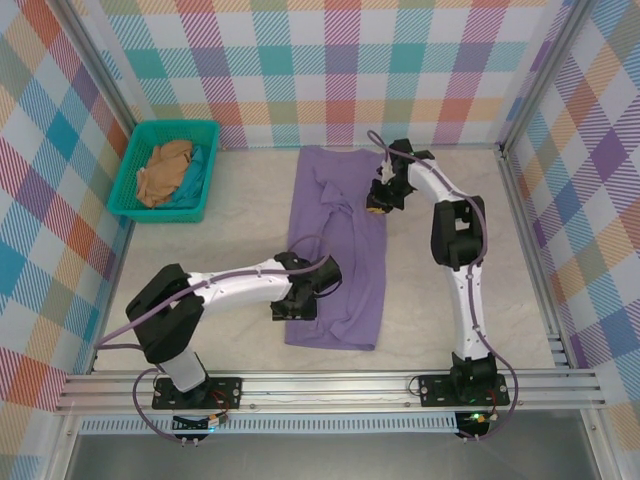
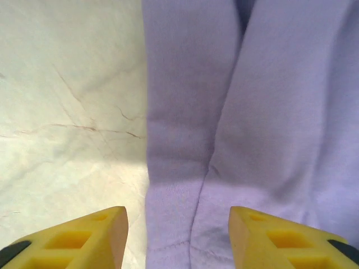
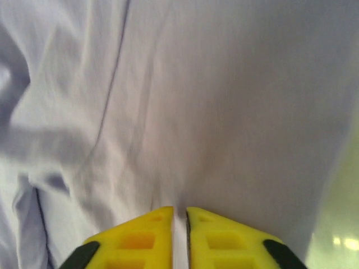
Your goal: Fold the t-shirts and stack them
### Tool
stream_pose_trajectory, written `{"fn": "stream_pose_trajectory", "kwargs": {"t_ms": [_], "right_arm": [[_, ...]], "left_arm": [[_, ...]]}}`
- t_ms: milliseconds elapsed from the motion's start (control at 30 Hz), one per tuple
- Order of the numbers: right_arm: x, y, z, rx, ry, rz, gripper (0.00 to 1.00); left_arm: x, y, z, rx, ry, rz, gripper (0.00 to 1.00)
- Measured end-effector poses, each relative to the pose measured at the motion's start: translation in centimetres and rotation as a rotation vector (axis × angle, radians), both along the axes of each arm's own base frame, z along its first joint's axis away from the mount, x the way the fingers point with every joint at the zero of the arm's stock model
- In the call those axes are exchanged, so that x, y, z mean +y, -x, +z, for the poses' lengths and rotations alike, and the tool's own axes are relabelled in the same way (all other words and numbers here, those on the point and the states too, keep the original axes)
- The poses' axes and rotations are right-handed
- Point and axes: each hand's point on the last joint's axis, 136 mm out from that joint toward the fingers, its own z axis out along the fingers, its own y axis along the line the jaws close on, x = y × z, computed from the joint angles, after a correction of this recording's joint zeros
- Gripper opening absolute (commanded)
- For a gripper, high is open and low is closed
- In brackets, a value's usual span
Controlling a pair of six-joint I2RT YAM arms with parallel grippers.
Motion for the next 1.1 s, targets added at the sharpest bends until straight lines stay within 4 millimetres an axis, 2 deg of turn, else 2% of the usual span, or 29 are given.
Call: {"fn": "stream_pose_trajectory", "kwargs": {"t_ms": [67, 233, 333, 400, 467, 633, 733, 800, 933, 1100], "right_arm": [[-0.3, 1.2, 2.1, -0.035, 0.003, 0.017, 0.24], [-0.3, 5.0, 11.1, -0.230, -0.030, 0.062, 0.30], [0.9, 9.4, 15.0, -0.326, -0.040, 0.112, 0.31], [2.7, 13.0, 15.7, -0.350, -0.041, 0.172, 0.31], [4.6, 16.9, 15.0, -0.336, -0.036, 0.245, 0.31], [9.0, 26.4, 10.2, -0.226, 0.028, 0.423, 0.28], [10.9, 31.1, 8.0, -0.175, 0.067, 0.499, 0.27], [12.3, 33.5, 7.1, -0.158, 0.082, 0.541, 0.25], [15.8, 36.9, 4.7, -0.122, 0.114, 0.611, 0.24], [19.0, 38.3, 1.8, -0.081, 0.161, 0.633, 0.25]], "left_arm": [[-0.1, -0.6, 1.8, -0.044, 0.015, -0.004, 0.54], [1.3, -1.0, 4.7, -0.109, 0.019, 0.004, 0.54], [2.8, -1.2, 5.3, -0.128, 0.023, 0.033, 0.53], [4.7, -1.3, 5.4, -0.134, 0.017, 0.076, 0.52], [6.8, -1.3, 5.4, -0.138, 0.016, 0.125, 0.51], [11.2, -1.1, 6.0, -0.177, 0.052, 0.240, 0.50], [13.0, -0.8, 6.4, -0.208, 0.081, 0.293, 0.50], [13.9, -0.6, 6.7, -0.224, 0.099, 0.320, 0.50], [14.9, -0.2, 7.0, -0.246, 0.130, 0.347, 0.50], [15.1, 0.5, 6.7, -0.244, 0.153, 0.348, 0.50]]}}
